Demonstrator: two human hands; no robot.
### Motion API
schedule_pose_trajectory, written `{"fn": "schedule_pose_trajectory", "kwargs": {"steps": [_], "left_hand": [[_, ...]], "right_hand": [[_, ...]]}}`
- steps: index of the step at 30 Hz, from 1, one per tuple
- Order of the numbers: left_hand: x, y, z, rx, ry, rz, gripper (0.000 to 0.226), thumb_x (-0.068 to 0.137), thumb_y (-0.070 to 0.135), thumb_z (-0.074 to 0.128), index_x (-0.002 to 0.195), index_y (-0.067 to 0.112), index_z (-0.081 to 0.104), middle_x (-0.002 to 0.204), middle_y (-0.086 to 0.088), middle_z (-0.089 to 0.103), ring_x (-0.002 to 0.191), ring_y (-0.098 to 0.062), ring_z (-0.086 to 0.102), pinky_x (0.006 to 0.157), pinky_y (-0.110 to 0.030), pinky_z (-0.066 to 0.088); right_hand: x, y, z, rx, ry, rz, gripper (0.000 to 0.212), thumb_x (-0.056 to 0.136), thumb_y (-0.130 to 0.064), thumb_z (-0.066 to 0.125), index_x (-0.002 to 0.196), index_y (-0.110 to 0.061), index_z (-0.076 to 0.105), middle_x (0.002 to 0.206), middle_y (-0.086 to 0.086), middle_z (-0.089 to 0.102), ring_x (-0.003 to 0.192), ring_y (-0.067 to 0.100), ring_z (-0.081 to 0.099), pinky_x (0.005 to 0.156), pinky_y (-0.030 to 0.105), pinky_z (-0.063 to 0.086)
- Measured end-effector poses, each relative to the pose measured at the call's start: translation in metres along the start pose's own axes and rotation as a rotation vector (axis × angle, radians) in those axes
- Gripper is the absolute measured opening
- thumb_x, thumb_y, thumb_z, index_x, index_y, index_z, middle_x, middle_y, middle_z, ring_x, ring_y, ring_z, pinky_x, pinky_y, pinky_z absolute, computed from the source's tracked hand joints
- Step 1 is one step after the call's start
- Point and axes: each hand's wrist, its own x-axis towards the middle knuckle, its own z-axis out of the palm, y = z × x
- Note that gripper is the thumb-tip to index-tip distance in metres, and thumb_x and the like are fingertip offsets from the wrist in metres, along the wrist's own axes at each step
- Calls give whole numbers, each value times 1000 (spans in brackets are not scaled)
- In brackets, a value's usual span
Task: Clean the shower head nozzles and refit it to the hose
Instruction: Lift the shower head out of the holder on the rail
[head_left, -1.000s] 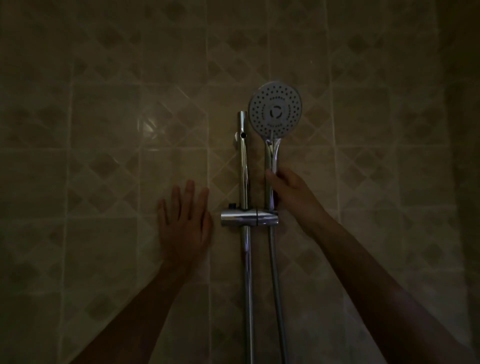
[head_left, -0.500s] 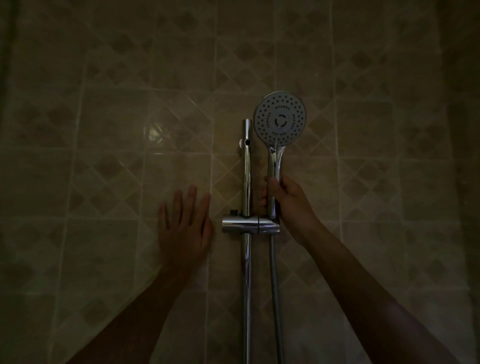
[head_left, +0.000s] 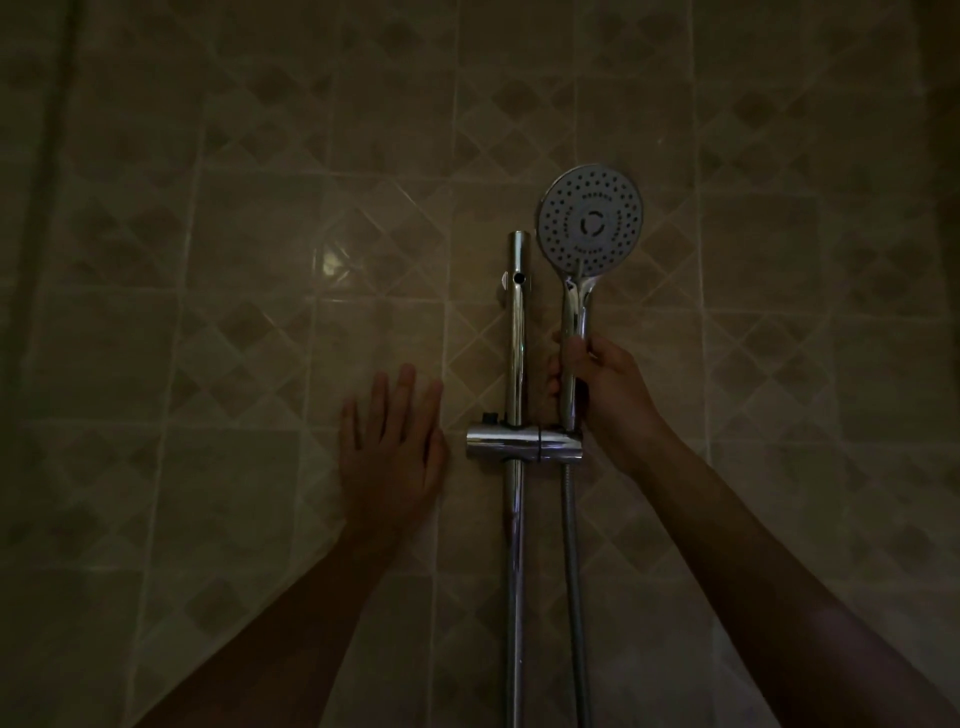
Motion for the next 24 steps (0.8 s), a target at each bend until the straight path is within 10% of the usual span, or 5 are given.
{"fn": "schedule_pose_trajectory", "kwargs": {"steps": [24], "left_hand": [[-2,-2,2,10,-20,0,53,97,40,28,148,34,16,160,2,11,148,-23,8,117,-53,10]], "right_hand": [[-128,27,-82,-181,86,125,8,94,-19,58,102,-18,61,72,14,57,64,27,53,51,32,37]]}}
